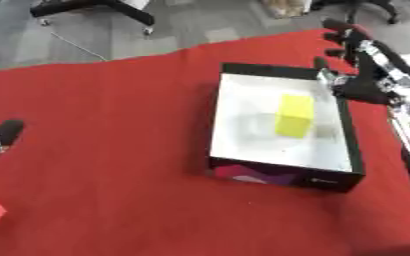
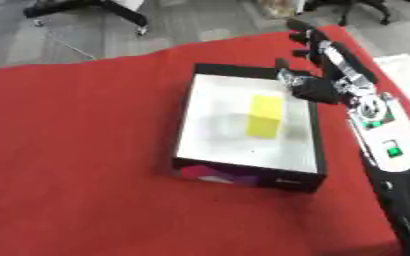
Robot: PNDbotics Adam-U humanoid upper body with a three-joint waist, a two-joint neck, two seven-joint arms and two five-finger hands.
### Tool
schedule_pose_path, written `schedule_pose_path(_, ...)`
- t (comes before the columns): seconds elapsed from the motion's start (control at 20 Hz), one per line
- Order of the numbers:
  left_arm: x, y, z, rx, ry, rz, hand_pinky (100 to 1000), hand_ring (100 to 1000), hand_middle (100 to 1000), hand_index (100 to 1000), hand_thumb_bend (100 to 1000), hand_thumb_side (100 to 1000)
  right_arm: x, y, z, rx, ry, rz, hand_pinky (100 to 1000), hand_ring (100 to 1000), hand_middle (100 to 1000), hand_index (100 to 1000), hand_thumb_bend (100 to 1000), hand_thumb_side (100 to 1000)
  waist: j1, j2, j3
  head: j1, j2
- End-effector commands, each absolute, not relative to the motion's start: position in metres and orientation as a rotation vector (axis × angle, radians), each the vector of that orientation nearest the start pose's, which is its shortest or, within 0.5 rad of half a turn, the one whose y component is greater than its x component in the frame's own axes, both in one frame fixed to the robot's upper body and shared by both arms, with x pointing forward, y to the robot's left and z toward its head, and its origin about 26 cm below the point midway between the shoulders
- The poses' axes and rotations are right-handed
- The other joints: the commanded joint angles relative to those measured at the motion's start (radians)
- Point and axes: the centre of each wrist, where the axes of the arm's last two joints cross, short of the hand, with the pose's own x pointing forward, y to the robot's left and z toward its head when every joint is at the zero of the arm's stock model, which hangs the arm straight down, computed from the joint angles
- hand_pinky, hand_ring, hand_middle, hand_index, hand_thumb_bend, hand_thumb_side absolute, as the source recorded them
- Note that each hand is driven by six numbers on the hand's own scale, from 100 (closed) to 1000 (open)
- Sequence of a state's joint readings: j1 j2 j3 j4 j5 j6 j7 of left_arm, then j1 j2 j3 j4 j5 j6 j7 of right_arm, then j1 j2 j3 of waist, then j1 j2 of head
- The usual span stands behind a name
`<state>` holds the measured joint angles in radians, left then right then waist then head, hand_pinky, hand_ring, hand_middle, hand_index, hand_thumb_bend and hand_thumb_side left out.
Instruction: Pick up the objects with one hand, pass them to the other hand, and then place them into the box on the other side of the table.
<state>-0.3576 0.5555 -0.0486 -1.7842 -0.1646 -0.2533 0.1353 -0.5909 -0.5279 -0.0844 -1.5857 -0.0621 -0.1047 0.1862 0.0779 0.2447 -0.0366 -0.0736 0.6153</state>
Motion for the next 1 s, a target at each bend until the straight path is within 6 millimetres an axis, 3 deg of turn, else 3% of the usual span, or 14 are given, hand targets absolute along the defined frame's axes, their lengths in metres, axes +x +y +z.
schedule_pose_path(0.05,0.328,0.315,0.213,0.594,-2.332,-0.751,1000,807,664,861,571,453,0.366,-0.338,0.275,-0.229,-2.335,0.541,930,1000,1000,1000,100,521,0.001,-0.003,0.006,0.041,-0.019)
schedule_pose_path(0.15,0.326,0.318,0.218,0.607,-2.288,-0.837,1000,816,677,861,587,435,0.361,-0.343,0.283,-0.227,-2.368,0.558,928,1000,1000,1000,100,402,0.0,-0.002,0.011,0.054,-0.02)
schedule_pose_path(0.35,0.325,0.325,0.228,0.593,-2.166,-1.003,1000,833,702,878,610,425,0.355,-0.352,0.294,-0.255,-2.4,0.534,921,1000,1000,1000,100,347,-0.001,0.0,0.019,0.074,-0.023)
schedule_pose_path(0.6,0.321,0.336,0.243,0.573,-2.028,-1.185,1000,848,722,881,636,432,0.352,-0.357,0.302,-0.288,-2.422,0.498,917,1000,1000,1000,100,344,-0.001,0.002,0.026,0.08,-0.022)
schedule_pose_path(0.8,0.316,0.348,0.252,0.541,-1.848,-1.356,1000,869,743,876,738,444,0.35,-0.359,0.305,-0.301,-2.424,0.486,915,1000,1000,1000,100,349,0.002,0.002,0.026,0.077,-0.019)
schedule_pose_path(1.0,0.311,0.358,0.256,0.587,-1.699,-1.431,1000,871,754,866,784,438,0.349,-0.36,0.307,-0.311,-2.428,0.466,913,1000,1000,1000,100,345,0.005,0.003,0.028,0.081,-0.021)
